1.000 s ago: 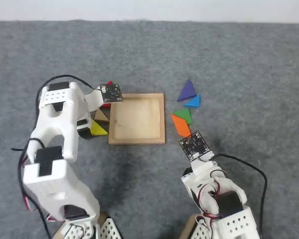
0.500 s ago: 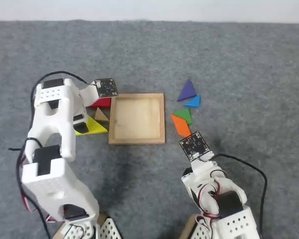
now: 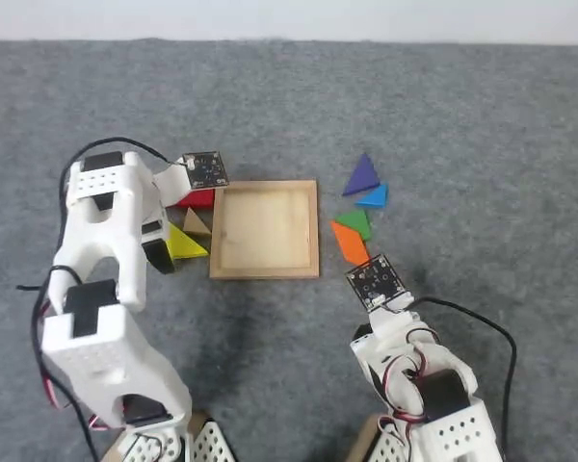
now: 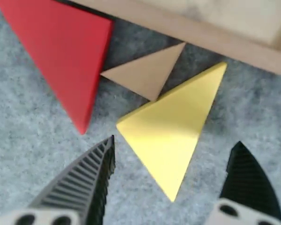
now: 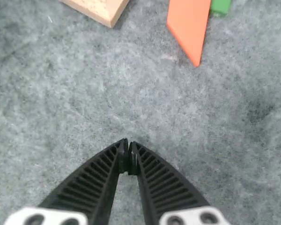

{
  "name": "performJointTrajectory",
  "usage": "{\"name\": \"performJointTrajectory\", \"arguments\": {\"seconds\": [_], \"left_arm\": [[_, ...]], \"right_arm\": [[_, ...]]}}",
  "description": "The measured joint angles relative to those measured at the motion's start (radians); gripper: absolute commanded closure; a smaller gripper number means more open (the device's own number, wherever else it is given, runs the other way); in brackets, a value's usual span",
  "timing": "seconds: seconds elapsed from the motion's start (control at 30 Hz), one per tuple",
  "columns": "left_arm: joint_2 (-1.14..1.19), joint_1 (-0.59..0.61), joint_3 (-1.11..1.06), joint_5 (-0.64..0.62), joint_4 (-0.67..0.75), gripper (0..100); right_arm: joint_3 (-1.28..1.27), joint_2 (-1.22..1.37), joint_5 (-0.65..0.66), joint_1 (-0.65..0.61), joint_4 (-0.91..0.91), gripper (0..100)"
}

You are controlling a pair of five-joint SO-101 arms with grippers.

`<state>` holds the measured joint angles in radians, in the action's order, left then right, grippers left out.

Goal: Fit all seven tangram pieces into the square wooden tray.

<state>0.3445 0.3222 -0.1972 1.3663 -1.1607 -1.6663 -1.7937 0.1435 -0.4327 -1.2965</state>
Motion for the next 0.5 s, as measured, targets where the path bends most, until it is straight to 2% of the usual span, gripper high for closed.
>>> {"name": "performJointTrajectory", "arguments": {"seconds": [0.17, 0.33, 0.5], "left_arm": [[0.106, -0.006, 0.095, 0.005, -0.005, 63], [0.178, -0.011, 0.212, 0.005, -0.097, 63], [0.186, -0.011, 0.236, 0.005, -0.109, 63]], "right_arm": [[0.000, 0.000, 0.000, 0.000, 0.000, 99.0], [0.000, 0.000, 0.000, 0.000, 0.000, 99.0], [0.000, 0.000, 0.000, 0.000, 0.000, 99.0]]}}
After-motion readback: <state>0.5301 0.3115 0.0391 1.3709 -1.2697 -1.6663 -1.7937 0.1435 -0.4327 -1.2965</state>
